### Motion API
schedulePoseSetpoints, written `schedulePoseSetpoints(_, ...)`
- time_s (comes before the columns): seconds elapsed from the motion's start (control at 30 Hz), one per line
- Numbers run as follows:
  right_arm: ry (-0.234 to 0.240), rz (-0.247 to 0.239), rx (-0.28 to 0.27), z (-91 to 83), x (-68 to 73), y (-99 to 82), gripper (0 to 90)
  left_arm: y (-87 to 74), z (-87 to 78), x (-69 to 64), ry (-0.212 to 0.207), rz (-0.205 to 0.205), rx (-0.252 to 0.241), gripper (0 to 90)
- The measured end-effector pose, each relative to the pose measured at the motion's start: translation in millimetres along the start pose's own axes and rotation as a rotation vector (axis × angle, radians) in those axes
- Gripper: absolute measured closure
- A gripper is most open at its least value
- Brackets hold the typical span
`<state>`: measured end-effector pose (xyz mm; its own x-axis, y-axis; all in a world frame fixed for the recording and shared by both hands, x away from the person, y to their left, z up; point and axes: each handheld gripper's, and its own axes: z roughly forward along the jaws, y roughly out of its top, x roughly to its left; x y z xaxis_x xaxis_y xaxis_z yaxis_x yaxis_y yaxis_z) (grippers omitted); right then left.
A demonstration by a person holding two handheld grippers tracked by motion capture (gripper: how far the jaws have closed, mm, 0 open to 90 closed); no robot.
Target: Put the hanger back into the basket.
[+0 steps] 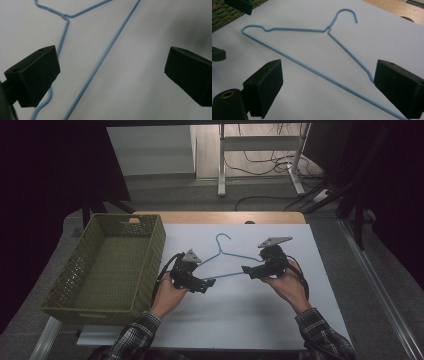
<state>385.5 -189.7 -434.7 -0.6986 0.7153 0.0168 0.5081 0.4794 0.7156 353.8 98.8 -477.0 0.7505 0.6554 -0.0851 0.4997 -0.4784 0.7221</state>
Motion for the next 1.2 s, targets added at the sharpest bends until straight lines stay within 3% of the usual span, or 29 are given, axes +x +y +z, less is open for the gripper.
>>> schedulePoseSetpoints(0.23, 0.002, -0.002, 0.014, 22.5, -0.2, 12.0, 16.5, 0.0, 5.6, 8.3, -0.002, -0.021, -0.016, 0.1)
schedulePoseSetpoints(0.5, -0.004, -0.014, 0.019, 48.6, -3.9, 25.8, 30.4, -9.5, 7.5, 14.4, 0.011, -0.024, 0.012, 0.2)
schedulePoseSetpoints(0.8, 0.003, 0.015, 0.033, 79.2, -13.1, 32.2, 50.0, -15.5, 13.8, 17.4, 0.031, -0.018, 0.04, 0.4)
schedulePoseSetpoints(0.93, -0.007, 0.0, 0.029, 96.1, -14.7, 42.1, 61.4, -16.9, 15.5, 17.6, 0.041, -0.017, 0.043, 0.4)
schedulePoseSetpoints(1.2, -0.018, 0.008, 0.023, 127.0, -15.0, 56.9, 67.5, -18.7, 16.3, 19.4, 0.052, -0.026, 0.037, 0.4)
